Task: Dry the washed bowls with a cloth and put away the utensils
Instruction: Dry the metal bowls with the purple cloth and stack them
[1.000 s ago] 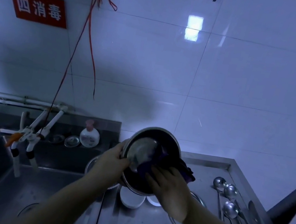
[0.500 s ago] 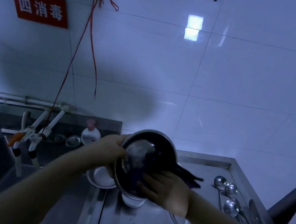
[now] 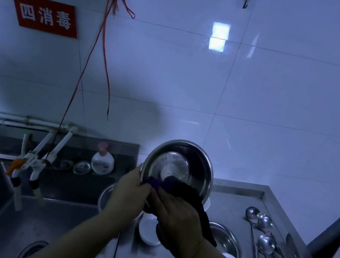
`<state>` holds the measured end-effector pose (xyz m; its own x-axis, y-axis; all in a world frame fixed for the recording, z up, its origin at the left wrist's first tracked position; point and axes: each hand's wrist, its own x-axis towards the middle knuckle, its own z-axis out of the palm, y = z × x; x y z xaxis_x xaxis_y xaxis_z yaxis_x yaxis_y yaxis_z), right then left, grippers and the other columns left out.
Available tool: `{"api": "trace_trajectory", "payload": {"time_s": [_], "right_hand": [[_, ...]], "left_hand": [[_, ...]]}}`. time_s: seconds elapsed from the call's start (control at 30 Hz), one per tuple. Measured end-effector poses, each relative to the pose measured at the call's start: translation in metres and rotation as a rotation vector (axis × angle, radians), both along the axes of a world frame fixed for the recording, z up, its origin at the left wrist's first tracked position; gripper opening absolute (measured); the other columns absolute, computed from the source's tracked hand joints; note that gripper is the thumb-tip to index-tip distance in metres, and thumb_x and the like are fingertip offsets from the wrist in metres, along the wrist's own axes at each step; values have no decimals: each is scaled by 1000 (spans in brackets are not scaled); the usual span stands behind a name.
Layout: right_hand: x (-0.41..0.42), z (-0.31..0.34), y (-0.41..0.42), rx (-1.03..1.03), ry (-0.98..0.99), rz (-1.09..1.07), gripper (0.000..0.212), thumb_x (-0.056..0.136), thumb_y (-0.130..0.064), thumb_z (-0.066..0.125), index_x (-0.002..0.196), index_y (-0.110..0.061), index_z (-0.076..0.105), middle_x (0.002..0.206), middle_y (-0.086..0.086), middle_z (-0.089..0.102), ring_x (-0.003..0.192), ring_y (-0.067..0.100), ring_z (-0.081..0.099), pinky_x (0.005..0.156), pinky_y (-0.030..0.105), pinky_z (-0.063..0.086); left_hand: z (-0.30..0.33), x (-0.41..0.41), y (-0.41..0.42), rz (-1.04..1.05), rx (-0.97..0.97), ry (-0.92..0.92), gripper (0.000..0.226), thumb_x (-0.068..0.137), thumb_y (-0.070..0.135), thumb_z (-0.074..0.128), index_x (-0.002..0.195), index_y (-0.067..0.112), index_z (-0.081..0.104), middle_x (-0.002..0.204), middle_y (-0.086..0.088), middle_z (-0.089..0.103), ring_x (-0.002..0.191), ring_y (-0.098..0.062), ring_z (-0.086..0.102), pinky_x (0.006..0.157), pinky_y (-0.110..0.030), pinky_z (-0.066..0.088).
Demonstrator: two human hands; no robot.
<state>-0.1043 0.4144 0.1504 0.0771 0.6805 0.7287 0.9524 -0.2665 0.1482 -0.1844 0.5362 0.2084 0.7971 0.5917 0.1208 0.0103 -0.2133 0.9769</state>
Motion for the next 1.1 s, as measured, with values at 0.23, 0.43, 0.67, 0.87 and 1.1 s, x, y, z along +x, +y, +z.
{"api": "trace_trajectory", "payload": {"time_s": [0.23,0.43,0.67,0.87,1.1], "right_hand": [[49,14,-30,-334,-361,213,27,93,-12,50,108,-16,72,108,7,71,91,22,69,77,31,54],[40,30,-17,-66,-289,85,29,91,-9,48,94,-14,76,95,9,73,74,21,69,66,26,53],[11,14,-3,-56,-107,-61,39,85,-16,38,106,-13,72,97,9,72,91,25,67,97,40,41],[16,21,-10,-222,19,-10,54,72,-25,51,125,-19,59,118,5,67,111,26,61,100,47,41],[-22,20,13,12,208,-65,53,77,-23,50,128,-14,59,123,7,64,104,20,62,92,30,46]], "left_hand": [[45,-3,44,-223,549,396,20,76,4,57,78,21,67,76,1,71,76,-18,66,73,-36,55],[32,-5,22,2,205,102,37,78,3,62,107,27,61,82,1,69,68,-13,67,60,-30,56],[-2,-4,-8,36,-219,-32,52,76,-12,52,114,23,51,85,-8,69,70,-21,71,56,-36,59],[4,-11,8,51,-128,-38,62,74,-13,47,114,33,58,79,2,72,73,-20,70,60,-35,58],[4,-3,-9,40,-266,-163,46,84,-6,45,114,25,60,91,-1,73,82,-14,70,60,-21,54]]}}
